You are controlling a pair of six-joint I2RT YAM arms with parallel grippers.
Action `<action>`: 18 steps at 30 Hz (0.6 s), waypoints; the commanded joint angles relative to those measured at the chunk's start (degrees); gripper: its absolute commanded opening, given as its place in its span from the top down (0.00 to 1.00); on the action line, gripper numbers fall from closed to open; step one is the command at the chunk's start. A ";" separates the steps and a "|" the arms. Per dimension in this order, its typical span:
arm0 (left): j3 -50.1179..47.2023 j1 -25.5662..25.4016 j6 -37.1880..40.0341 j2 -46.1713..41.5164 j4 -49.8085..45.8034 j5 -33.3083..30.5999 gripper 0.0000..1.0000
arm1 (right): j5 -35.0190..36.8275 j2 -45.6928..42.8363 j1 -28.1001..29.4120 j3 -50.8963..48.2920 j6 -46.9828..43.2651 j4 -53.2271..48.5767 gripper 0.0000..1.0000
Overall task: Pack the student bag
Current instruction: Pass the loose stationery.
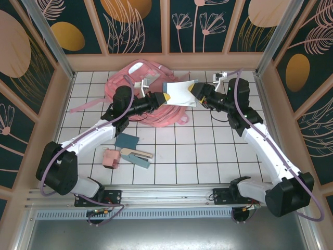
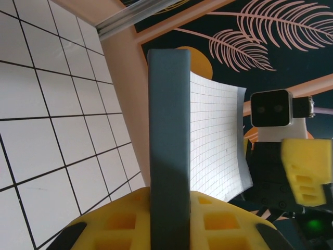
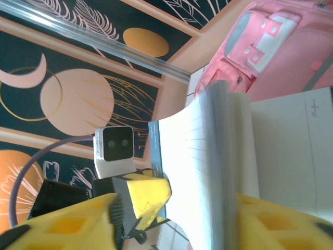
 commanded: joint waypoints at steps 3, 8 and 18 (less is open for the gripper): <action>0.25 -0.25 3.08 -1.66 1.17 0.35 0.94 | 3.13 -2.87 0.39 3.39 -6.59 -6.89 0.39; 1.23 -0.25 4.58 -2.26 -0.87 0.13 0.95 | 12.66 -3.89 0.37 4.89 -11.73 -14.79 0.32; 3.26 -0.24 7.48 -5.34 -4.55 0.27 0.96 | 8.55 -1.38 0.07 0.44 -11.28 -11.98 0.01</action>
